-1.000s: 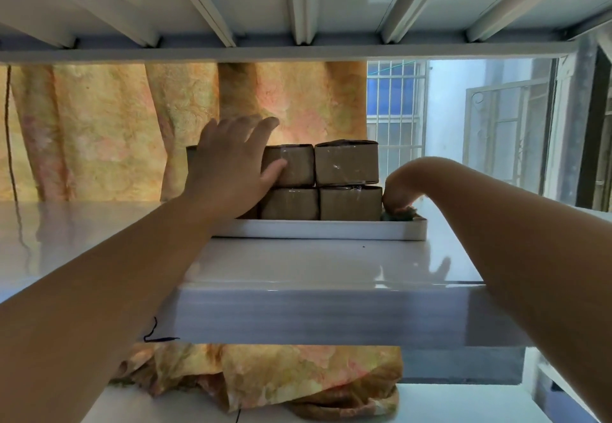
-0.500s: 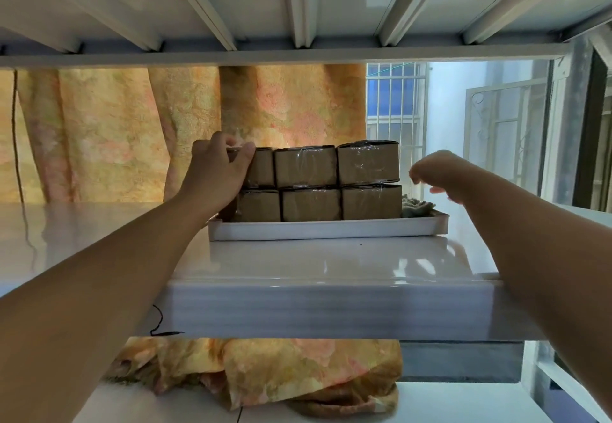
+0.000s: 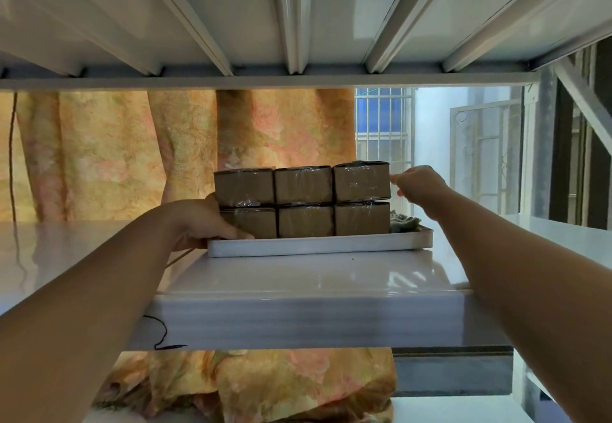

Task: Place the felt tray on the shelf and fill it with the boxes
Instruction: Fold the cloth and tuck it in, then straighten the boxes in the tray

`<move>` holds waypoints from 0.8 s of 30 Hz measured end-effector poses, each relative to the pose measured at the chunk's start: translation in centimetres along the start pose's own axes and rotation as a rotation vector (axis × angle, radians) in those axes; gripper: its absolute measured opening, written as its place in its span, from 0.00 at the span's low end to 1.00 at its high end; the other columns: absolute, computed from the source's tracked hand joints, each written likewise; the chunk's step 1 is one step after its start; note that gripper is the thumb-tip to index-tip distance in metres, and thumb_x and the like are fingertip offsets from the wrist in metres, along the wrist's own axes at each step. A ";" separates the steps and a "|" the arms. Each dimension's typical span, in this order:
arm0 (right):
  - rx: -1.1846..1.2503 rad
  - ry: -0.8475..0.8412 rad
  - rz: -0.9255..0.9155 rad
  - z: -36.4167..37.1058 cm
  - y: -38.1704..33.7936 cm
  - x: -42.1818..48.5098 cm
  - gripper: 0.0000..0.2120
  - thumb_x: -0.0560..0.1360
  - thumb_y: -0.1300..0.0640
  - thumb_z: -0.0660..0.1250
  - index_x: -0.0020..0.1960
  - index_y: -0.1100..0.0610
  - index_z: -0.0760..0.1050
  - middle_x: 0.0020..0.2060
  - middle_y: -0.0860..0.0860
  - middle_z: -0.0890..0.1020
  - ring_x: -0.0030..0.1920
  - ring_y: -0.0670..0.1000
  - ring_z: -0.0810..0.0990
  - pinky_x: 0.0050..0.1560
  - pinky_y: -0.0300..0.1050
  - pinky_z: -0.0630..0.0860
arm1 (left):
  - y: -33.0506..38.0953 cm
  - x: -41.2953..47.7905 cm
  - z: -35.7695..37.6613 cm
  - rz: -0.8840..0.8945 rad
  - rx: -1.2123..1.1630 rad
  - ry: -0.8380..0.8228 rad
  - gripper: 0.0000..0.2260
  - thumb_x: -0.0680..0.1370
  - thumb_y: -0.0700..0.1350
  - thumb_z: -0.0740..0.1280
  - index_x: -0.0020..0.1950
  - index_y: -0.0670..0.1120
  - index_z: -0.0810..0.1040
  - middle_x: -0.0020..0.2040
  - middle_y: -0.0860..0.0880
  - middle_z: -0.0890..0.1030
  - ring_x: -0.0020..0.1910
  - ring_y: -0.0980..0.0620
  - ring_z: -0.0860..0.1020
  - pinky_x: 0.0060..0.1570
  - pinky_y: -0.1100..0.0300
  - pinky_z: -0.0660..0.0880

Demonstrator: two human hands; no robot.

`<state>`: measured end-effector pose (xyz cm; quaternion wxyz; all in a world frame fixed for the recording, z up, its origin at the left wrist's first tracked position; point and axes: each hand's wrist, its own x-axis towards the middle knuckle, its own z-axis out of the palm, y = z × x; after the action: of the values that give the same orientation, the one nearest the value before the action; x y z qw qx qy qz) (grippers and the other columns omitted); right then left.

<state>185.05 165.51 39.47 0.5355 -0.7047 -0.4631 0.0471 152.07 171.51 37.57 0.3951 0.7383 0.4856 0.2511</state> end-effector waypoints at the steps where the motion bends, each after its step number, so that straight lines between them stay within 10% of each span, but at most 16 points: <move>1: -0.003 -0.001 0.002 0.0 0.0 0.0 0.23 0.74 0.51 0.64 0.62 0.66 0.72 0.53 0.60 0.81 0.54 0.59 0.79 0.56 0.53 0.75 | 0.0 -0.1 -0.1 0.001 0.010 -0.001 0.64 0.43 0.56 0.84 0.75 0.48 0.59 0.67 0.47 0.74 0.64 0.48 0.74 0.65 0.50 0.72; 9: -0.026 -0.053 0.023 0.0 0.5 0.3 0.32 0.61 0.47 0.66 0.59 0.67 0.73 0.47 0.59 0.82 0.49 0.58 0.81 0.49 0.51 0.78 | 0.5 -1.3 0.1 0.047 -0.028 -0.154 0.74 0.36 0.52 0.84 0.76 0.58 0.47 0.67 0.51 0.71 0.66 0.49 0.71 0.62 0.55 0.72; 16: -0.034 -0.197 0.080 0.0 -0.8 -1.3 0.06 0.75 0.61 0.62 0.46 0.64 0.71 0.44 0.60 0.80 0.36 0.53 0.77 0.34 0.41 0.69 | 0.2 -1.0 0.1 0.094 0.050 -0.027 0.76 0.32 0.60 0.81 0.77 0.54 0.50 0.71 0.47 0.69 0.67 0.48 0.70 0.61 0.54 0.74; 24: -0.005 -0.262 0.082 0.2 -0.6 -1.0 0.10 0.77 0.64 0.60 0.37 0.61 0.70 0.35 0.56 0.77 0.33 0.50 0.76 0.40 0.44 0.73 | 0.3 -1.2 0.5 0.164 0.068 -0.025 0.68 0.32 0.62 0.79 0.72 0.55 0.59 0.58 0.56 0.75 0.57 0.55 0.74 0.47 0.60 0.75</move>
<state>183.99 164.89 39.46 0.4663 -0.7123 -0.4999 0.1594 152.08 170.15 37.55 0.3537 0.7918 0.4267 0.2566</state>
